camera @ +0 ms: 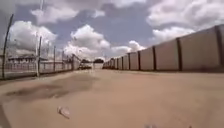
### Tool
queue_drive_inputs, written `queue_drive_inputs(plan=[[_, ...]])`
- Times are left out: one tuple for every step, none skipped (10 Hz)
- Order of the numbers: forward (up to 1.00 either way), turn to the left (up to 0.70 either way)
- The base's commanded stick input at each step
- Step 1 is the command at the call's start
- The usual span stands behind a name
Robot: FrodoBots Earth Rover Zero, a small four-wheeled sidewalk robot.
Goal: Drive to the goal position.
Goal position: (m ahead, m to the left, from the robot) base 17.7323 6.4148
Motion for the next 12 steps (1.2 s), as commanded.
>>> queue_drive_inputs(plan=[[0.60, -0.11], [0.60, -0.07], [0.60, -0.04], [0.60, -0.03], [0.60, -0.15], [0.60, -0.15], [0.60, -0.15], [0.60, -0.15], [0.60, -0.13], [0.60, -0.08], [0.60, -0.03], [0.60, 0.00]])
